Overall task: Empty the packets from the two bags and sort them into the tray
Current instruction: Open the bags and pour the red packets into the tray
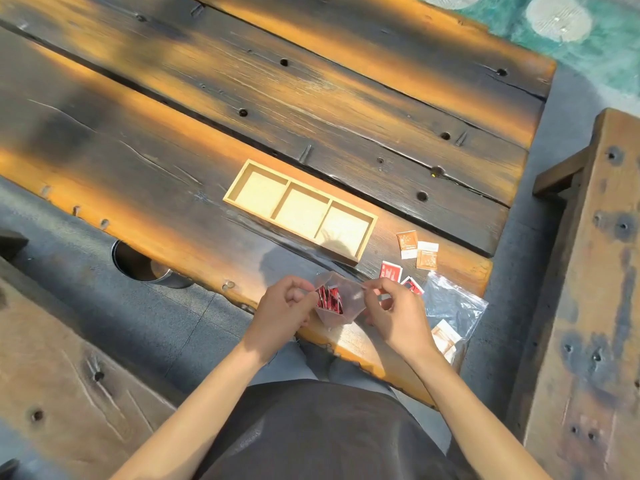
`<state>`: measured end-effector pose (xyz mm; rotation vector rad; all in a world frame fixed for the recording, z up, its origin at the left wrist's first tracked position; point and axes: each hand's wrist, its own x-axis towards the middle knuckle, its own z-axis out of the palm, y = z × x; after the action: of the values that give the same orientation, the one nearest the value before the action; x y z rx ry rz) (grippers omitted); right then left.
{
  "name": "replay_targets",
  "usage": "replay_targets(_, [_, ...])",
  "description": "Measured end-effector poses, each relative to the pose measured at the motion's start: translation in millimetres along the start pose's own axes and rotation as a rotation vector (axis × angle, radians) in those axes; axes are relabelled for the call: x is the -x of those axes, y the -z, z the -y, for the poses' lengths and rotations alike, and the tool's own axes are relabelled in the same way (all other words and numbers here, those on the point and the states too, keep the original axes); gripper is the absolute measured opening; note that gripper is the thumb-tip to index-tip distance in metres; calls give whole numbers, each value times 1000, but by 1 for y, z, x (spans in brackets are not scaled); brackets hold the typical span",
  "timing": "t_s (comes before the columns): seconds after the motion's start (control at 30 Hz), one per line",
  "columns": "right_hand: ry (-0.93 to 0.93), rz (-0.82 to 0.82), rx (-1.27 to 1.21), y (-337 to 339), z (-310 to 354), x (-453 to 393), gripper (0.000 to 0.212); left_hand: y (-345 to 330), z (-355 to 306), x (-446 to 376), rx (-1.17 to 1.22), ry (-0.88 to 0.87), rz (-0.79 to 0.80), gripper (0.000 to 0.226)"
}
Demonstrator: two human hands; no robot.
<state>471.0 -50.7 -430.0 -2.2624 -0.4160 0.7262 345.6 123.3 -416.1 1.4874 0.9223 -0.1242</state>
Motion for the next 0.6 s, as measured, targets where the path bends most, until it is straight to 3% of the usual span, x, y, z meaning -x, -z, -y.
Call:
replay_targets(0.17, [-2,-17,6,-2,3,5,22,5,13,-17,83,26,0,25])
replay_targets(0.23, [6,-22,6,-2,3,5,22,9,28,-33,-120,-22,1,30])
replay_targets(0.33, [17,-25,3,-3,2,6,23,13,42,-59,-459,-146,117,55])
replay_targets(0.47, [47,-35,11,-5,-3,5,24,9,40,-94,-673,-248,351,84])
replay_targets(0.6, [44,-42,42,-7,-7,5,24,3,31,-118,-824,-310,459,90])
